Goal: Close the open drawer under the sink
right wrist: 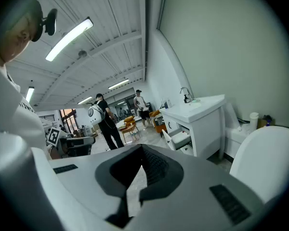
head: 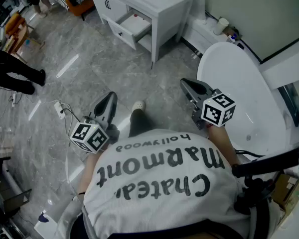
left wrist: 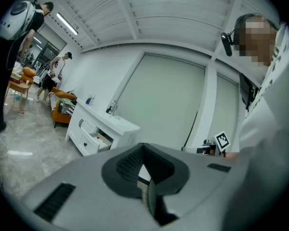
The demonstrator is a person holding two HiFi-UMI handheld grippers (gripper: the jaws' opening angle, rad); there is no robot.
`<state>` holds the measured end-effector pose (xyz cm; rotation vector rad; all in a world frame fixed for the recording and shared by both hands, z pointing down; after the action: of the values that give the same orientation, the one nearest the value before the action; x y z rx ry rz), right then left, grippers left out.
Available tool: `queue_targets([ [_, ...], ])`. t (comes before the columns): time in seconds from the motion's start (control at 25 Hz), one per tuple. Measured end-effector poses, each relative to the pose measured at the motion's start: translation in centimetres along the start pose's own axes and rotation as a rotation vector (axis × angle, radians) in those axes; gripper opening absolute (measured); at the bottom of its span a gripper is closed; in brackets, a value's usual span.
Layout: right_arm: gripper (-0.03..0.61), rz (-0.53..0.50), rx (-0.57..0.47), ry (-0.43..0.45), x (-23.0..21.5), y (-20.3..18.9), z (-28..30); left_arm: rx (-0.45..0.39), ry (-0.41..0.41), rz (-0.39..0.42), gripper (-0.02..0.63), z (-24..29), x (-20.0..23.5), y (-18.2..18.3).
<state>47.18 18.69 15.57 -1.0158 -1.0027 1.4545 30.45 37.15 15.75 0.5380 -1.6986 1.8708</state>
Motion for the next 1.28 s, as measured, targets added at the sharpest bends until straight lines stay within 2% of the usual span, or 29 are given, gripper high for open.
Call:
queue_targets([
  [0.4, 0.011, 0.006, -0.002, -0.009, -0.5, -0.1, 0.3, 0.004, 0.009, 0.006, 0.006, 0.3, 0.8, 0.3],
  [0.56, 0.011, 0.047, -0.036, 0.004, -0.5, 0.2, 0.3, -0.031, 0.016, -0.002, 0.006, -0.5, 0.8, 0.9],
  [0.76, 0.011, 0.081, -0.048, 0.028, -0.3, -0.2, 0.6, -0.029, 0.036, -0.007, 0.006, -1.0, 0.7, 0.3],
  [0.92, 0.012, 0.024, 0.004, -0.026, -0.6, -1.3, 1.3, -0.006, 0.103, 0.051, 0.006, -1.0, 2.1, -0.2],
  [1.0, 0.012, 0.049, 0.021, -0.031, -0.2, -1.7, 1.9, 0.013, 0.116, 0.073, 0.006, -1.1, 3.5, 0.4],
  [1.12, 0.011, 0.113, 0.041, -0.018, 0.2, -1.9, 2.6, 0.013, 0.065, 0.051, 0.006, -0.2, 4.8, 1.9],
  [1.2, 0.012, 0.114, 0.049, -0.043, -0.4, -1.5, 3.5, 0.004, 0.02, 0.024, 0.006, 0.9, 5.4, 3.0],
  [1.28, 0.011, 0.096, 0.069, -0.062, -0.5, -1.2, 5.3, 0.009, 0.012, 0.016, 0.006, 1.8, 6.6, 4.1],
])
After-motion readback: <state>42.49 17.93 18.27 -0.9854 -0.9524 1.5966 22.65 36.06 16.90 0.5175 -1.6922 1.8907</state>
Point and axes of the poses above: the fingertips, and each gripper's own axes: z forward along the fingers, x to its left, y out of its top, the point moved 1 cm from there along -z, backward along the fingers, and after that the axes turned 15 degrees about -z, right-handed, at the moved point
